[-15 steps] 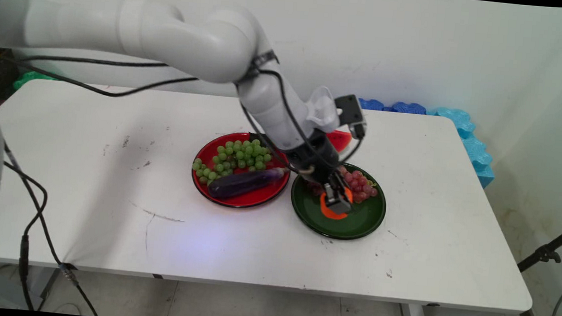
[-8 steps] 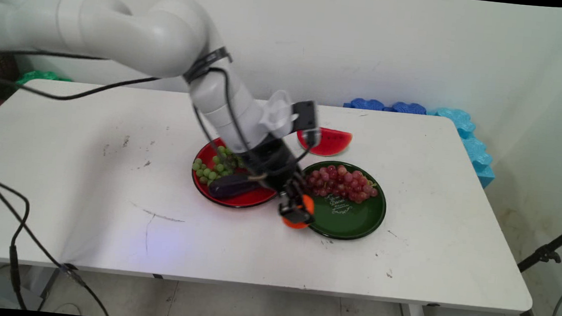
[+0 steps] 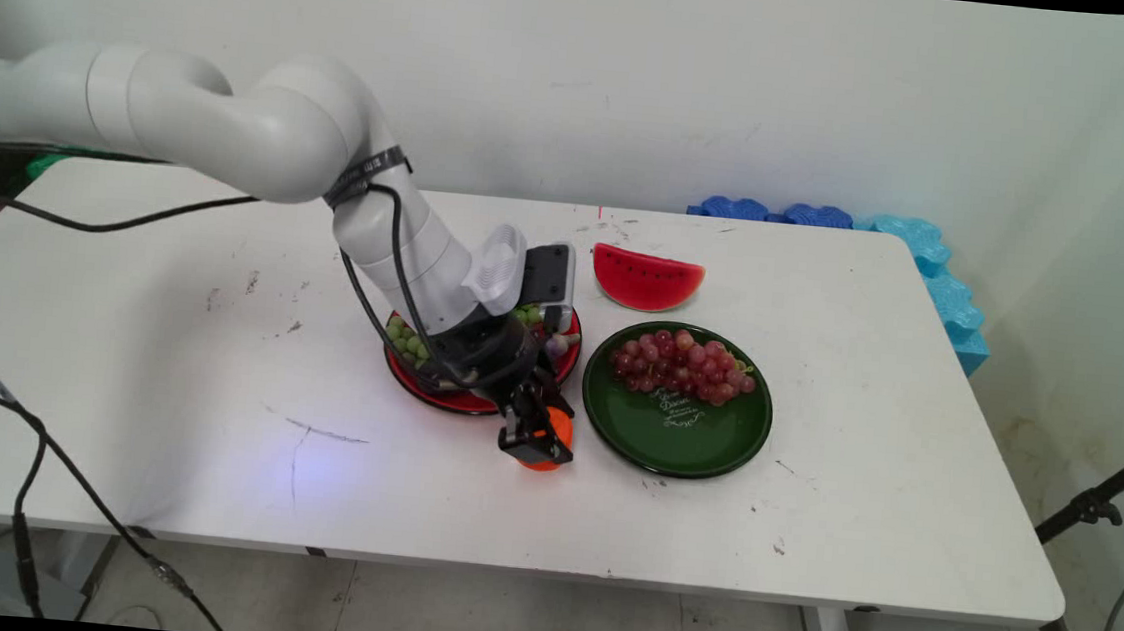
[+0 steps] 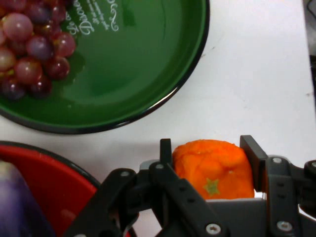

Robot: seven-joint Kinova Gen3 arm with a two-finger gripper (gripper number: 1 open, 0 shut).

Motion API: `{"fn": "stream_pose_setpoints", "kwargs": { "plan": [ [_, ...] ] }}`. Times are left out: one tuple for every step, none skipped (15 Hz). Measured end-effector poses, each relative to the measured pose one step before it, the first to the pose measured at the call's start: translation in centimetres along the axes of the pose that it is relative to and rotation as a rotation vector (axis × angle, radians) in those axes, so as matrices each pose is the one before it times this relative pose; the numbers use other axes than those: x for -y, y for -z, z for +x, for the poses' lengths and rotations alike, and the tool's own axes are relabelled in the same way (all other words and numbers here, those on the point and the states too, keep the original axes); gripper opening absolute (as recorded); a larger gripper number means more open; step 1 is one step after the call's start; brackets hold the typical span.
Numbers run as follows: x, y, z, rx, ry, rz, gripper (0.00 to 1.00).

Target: Place the picked object on the table

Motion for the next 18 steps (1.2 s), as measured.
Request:
{"fn": "stream_pose_setpoints", "kwargs": {
  "plan": [
    [0.218, -0.307, -0.363, -0.00394, -0.00386, 0.00175, 0.00],
    [0.153, -0.228, -0.266, -0.00341, -0.00269, 0.00125, 0.00],
    [0.131, -0.216, -0.273, -0.00419, -0.00250, 0.00110, 0.00],
    [0.100, -0.177, -0.247, -0.00419, -0.00216, 0.00028, 0.00],
    [0.067, -0.125, -0.178, -0.00375, -0.00246, -0.00008, 0.00],
    [0.039, -0.070, -0.117, -0.00245, -0.00121, 0.00009, 0.00],
    [0.037, -0.086, -0.163, -0.00350, -0.00184, -0.00046, 0.00],
    [0.030, -0.071, -0.170, -0.00421, -0.00156, -0.00047, 0.00],
    [0.013, -0.044, -0.123, -0.00355, -0.00111, -0.00051, 0.00],
    [0.018, -0.035, -0.108, -0.00426, -0.00106, -0.00064, 0.00],
    [0.016, -0.017, -0.097, -0.00423, -0.00056, -0.00049, 0.00],
    [0.018, -0.002, -0.067, -0.00418, -0.00058, -0.00036, 0.00],
    [0.021, 0.002, -0.048, -0.00322, -0.00013, -0.00014, 0.00],
    [0.028, 0.020, -0.039, -0.00401, 0.00003, -0.00021, 0.00],
    [0.029, 0.026, -0.024, -0.00372, -0.00011, -0.00051, 1.00],
    [0.033, 0.041, -0.027, -0.00302, -0.00012, 0.00001, 1.00],
    [0.036, 0.053, 0.000, -0.00311, 0.00046, 0.00035, 1.00],
    [0.035, 0.095, 0.043, -0.00475, 0.00167, -0.00021, 1.00]
  ]
}}
